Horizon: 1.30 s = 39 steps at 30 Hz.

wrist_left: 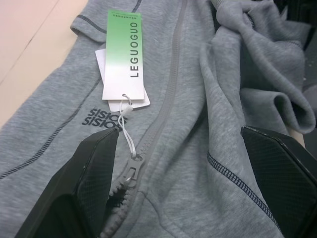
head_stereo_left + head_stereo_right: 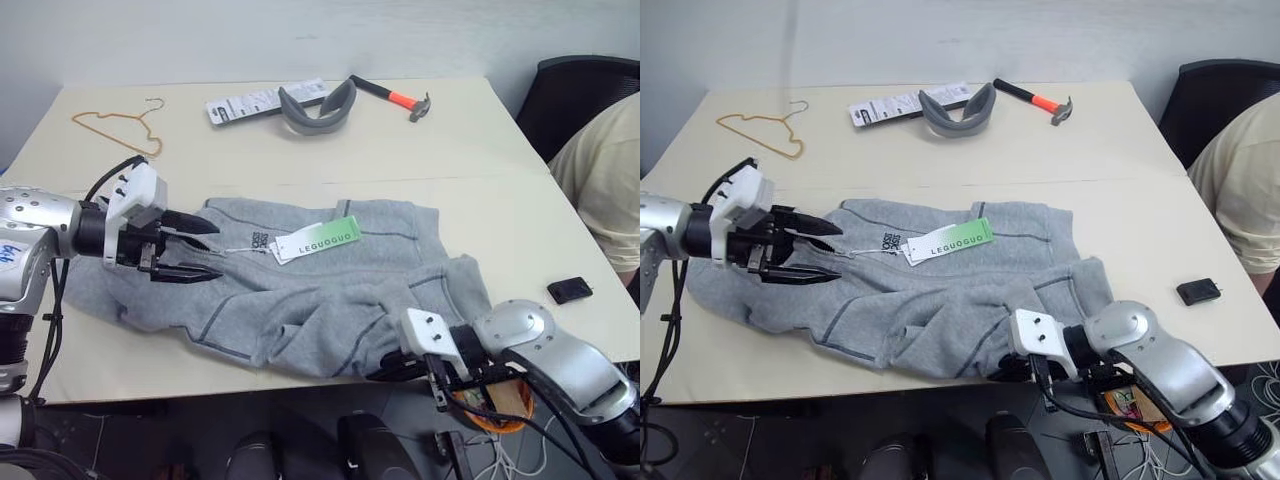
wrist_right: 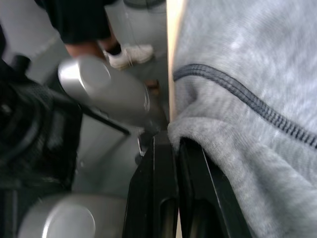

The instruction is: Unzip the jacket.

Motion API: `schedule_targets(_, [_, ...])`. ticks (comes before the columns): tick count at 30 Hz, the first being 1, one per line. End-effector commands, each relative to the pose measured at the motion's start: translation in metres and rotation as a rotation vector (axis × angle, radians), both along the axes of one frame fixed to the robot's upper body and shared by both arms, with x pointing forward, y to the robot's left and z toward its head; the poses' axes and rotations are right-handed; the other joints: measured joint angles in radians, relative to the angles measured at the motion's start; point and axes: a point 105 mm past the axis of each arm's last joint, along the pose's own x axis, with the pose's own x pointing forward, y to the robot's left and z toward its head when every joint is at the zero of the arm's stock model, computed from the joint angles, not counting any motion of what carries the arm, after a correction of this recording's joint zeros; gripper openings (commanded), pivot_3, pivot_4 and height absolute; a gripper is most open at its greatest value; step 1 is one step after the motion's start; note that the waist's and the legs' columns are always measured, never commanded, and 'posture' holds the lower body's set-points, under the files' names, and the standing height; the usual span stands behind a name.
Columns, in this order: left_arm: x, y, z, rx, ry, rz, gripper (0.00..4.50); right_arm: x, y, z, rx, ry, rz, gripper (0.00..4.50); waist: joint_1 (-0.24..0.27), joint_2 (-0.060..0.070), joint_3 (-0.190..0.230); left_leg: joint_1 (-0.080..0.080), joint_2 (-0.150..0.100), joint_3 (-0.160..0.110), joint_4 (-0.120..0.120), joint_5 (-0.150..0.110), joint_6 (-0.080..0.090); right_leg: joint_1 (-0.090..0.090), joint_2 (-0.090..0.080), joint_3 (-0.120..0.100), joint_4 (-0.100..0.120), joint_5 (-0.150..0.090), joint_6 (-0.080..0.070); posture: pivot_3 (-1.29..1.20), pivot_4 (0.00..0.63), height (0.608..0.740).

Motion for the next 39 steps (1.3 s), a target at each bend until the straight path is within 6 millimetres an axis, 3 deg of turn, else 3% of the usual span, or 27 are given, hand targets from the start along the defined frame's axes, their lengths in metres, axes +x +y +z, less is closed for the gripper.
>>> schedule_targets(1, [0.001, 0.002, 0.004, 0.032, -0.035, -0.013, 4.15, -0.006, -0.012, -0.01, -0.043, -0.006, -0.043, 0.46, 0.005, -0.001, 0.0, 0.0, 0.0, 0.0, 0.0, 0.0, 0.0, 0.0, 0.0, 0.0, 0.0, 0.0, 0.0, 0.0, 0.15, 0.74])
schedule_targets(5, [0.006, 0.006, 0.002, 0.038, -0.046, -0.003, 4.15, -0.013, -0.016, 0.006, 0.023, 0.009, -0.113, 1.72, 0.01, -0.001, 0.0, 0.0, 0.0, 0.0, 0.005, -0.001, 0.001, 0.002, 0.0, 0.0, 0.003, 0.0, 0.0, 0.0, 0.15, 0.74])
schedule_targets(9, [0.013, 0.011, -0.002, 0.047, -0.063, 0.018, 4.15, -0.024, -0.026, 0.035, 0.067, -0.002, -0.157, 2.88, 0.021, -0.002, 0.0, 0.001, -0.001, 0.0, 0.006, -0.001, 0.002, 0.002, 0.0, 0.0, 0.004, 0.0, 0.0, 0.0, 0.15, 0.74])
schedule_targets(12, [0.018, 0.019, -0.002, 0.059, -0.081, 0.041, 4.15, -0.027, -0.031, 0.072, 0.133, -0.054, -0.173, 3.91, 0.024, -0.002, 0.0, 0.001, -0.001, -0.001, 0.006, -0.001, 0.001, 0.002, 0.001, 0.0, 0.004, 0.0, 0.0, 0.0, 0.15, 0.74])
schedule_targets(16, [0.023, 0.024, 0.004, 0.063, -0.098, 0.049, 4.15, -0.032, -0.044, 0.11, 0.128, -0.11, -0.131, 3.91, 0.028, -0.003, 0.0, 0.0, -0.001, -0.001, 0.007, -0.002, 0.002, 0.002, 0.0, 0.0, 0.004, 0.0, 0.0, 0.0, 0.15, 0.74])
schedule_targets(21, [0.029, 0.022, 0.006, 0.067, -0.113, 0.036, 4.15, -0.009, -0.046, 0.133, 0.078, -0.268, -0.118, 3.91, 0.025, -0.004, 0.0, 0.0, -0.001, -0.001, 0.006, -0.002, 0.003, 0.003, 0.0, -0.001, 0.003, 0.0, 0.0, 0.0, 0.15, 0.74])
schedule_targets(23, [0.03, 0.019, 0.005, 0.075, -0.111, 0.017, 4.15, 0.01, -0.042, 0.131, 0.04, -0.357, -0.11, 3.91, 0.024, -0.004, 0.0, 0.0, -0.001, -0.001, 0.006, -0.003, 0.003, 0.002, 0.0, 0.0, 0.002, 0.0, 0.0, 0.0, 0.15, 0.74])
schedule_targets(27, [0.036, 0.013, -0.001, 0.103, -0.11, -0.017, 4.15, 0.075, -0.026, 0.114, -0.133, -0.727, -0.122, 3.91, 0.015, -0.005, 0.0, 0.0, -0.002, 0.002, 0.007, -0.003, 0.003, 0.0, 0.0, 0.0, 0.003, 0.0, 0.0, 0.0, 0.15, 0.74])
schedule_targets(30, [0.044, 0.011, -0.006, 0.131, -0.12, -0.024, 4.15, 0.109, -0.005, 0.105, -0.132, -0.901, -0.148, 3.91, 0.015, -0.005, 0.0, -0.002, -0.002, 0.004, 0.007, -0.002, 0.003, -0.004, 0.0, 0.0, 0.006, 0.0, 0.0, 0.0, 0.15, 0.74])
schedule_targets(35, [0.053, 0.008, -0.014, 0.151, -0.119, -0.034, 4.15, 0.132, 0.027, 0.086, -0.111, -1.031, -0.124, 3.91, 0.011, -0.004, 0.0, -0.014, 0.002, 0.009, 0.009, -0.002, 0.002, -0.02, -0.001, -0.001, 0.012, -0.001, 0.0, 0.0, 0.15, 0.74])
schedule_targets(39, [0.056, 0.008, -0.016, 0.15, -0.117, -0.035, 4.15, 0.141, 0.046, 0.085, -0.038, -1.069, -0.15, 3.91, -0.004, -0.004, 0.0, -0.015, 0.003, 0.009, 0.01, -0.002, 0.002, -0.021, -0.001, -0.002, 0.013, 0.0, 0.0, 0.0, 0.15, 0.74])
